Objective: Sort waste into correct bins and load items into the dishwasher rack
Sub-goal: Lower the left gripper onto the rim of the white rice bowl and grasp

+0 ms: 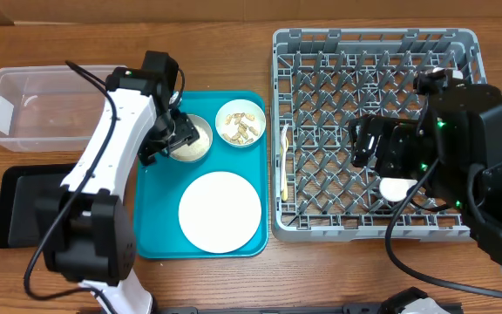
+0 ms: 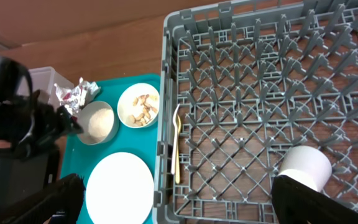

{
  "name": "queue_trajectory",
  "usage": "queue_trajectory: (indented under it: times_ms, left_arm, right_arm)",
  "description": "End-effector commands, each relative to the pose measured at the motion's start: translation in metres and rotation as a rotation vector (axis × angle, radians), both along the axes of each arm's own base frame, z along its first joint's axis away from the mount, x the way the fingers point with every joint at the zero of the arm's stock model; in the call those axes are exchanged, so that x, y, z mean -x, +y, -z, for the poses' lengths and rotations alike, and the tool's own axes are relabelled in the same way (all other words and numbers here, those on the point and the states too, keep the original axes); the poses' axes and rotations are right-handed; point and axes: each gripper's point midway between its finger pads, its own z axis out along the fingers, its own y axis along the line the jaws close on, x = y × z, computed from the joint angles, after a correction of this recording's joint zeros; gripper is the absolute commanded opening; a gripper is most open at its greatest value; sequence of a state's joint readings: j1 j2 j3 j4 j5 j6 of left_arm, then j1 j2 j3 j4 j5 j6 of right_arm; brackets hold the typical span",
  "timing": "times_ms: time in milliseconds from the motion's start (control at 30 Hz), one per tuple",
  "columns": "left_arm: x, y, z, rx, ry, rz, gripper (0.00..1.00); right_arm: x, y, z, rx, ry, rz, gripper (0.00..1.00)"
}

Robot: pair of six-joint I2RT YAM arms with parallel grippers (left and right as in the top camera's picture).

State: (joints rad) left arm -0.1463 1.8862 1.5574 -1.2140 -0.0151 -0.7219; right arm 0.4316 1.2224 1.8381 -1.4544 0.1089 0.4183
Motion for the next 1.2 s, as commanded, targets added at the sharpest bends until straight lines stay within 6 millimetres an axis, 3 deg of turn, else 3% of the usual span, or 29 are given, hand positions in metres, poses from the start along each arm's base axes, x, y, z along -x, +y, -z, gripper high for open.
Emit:
queue_trajectory:
  times_ms: [0, 67, 333, 500, 567, 633, 867, 1167]
  left_arm:
    - [-0.005, -0.003, 0.021, 0.007, 0.029, -0.077, 0.69]
    - [-0.007, -0.001, 0.028, -0.005, 0.036, -0.114, 0.64]
    - [-0.004, 0.004, 0.052, -0.04, 0.099, -0.185, 0.63]
    - [-0.004, 0.007, 0.053, -0.059, 0.097, -0.184, 0.6]
    - [-0.003, 0.007, 0.051, -0.059, 0.098, -0.158, 0.49]
    - [-0.003, 0.006, 0.042, -0.056, 0.087, -0.123, 0.48]
    - [-0.021, -0.012, 0.002, -0.053, -0.076, 0.317, 0.61]
    - [-0.028, -0.043, 0.016, -0.063, -0.091, 0.723, 0.58]
  right_arm:
    - [-0.001, -0.002, -0.001, 0.0, -0.002, 0.009, 1.0]
    - [-0.001, -0.002, -0.001, 0.0, -0.002, 0.01, 1.0]
    - [0.001, -0.003, 0.001, 0.004, 0.007, 0.009, 1.0]
    - [0.002, -0.003, 0.002, 0.008, 0.014, 0.009, 1.0]
    - [0.003, -0.004, 0.003, 0.013, 0.017, 0.007, 1.0]
    - [0.003, -0.005, 0.004, 0.018, 0.02, 0.007, 1.0]
    - [0.003, -0.004, 0.004, 0.017, 0.019, 0.007, 1.0]
    - [0.004, -0.005, 0.004, 0.019, 0.022, 0.007, 1.0]
